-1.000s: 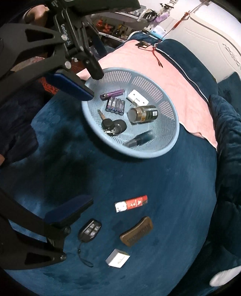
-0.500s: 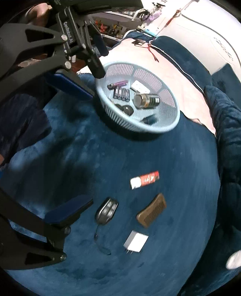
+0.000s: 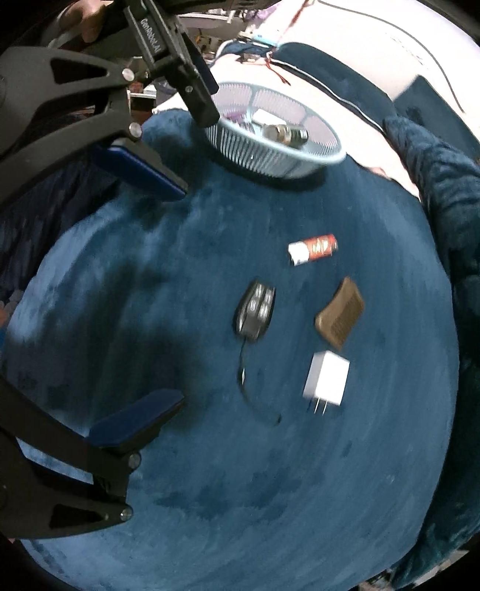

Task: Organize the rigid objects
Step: 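Withdraw both tools from the basket toward the red lighter and white charger, then grasp the red lighter with the left tool while the right tool grasps the white charger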

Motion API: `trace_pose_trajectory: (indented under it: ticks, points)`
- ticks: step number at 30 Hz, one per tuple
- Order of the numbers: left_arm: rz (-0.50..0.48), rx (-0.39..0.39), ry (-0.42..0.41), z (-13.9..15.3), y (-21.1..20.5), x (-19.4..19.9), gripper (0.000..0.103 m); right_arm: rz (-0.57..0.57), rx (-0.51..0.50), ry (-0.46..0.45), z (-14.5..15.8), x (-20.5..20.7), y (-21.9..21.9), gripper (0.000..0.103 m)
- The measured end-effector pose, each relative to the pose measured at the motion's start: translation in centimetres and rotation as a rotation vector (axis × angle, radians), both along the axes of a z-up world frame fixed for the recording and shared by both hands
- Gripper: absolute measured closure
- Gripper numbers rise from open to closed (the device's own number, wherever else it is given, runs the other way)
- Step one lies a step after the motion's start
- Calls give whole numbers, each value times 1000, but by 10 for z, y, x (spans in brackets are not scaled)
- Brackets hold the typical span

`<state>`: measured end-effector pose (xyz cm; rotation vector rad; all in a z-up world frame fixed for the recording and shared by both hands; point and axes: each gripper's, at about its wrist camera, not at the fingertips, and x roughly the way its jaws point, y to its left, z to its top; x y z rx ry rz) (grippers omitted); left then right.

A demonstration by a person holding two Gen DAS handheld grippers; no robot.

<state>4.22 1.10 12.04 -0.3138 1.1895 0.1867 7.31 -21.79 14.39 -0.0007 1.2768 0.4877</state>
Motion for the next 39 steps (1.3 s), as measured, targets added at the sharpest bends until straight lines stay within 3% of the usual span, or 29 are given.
trace_pose_trajectory:
  ticks: [8, 15, 27, 29, 36, 38, 39]
  points:
    - [-47, -31, 32, -21, -36, 29, 2, -70, -14, 25, -16, 11, -45, 1]
    - [-19, -78, 52, -45, -42, 57, 2, -114, -37, 50, -31, 31, -69, 1]
    - [79, -116, 18, -75, -25, 109, 3, -123, -55, -18, -45, 107, -31, 2]
    - [91, -117, 16, -78, -22, 115, 5, -131, -61, -25, -50, 119, -21, 6]
    - [101, -118, 4, -89, -16, 143, 20, -185, -107, -18, -64, 149, 2, 22]
    - [112, -116, 12, -94, -13, 152, 30, -190, -134, -1, -71, 153, 6, 32]
    - [111, -119, 18, -97, -12, 154, 46, -191, -147, 12, -75, 155, 7, 35]
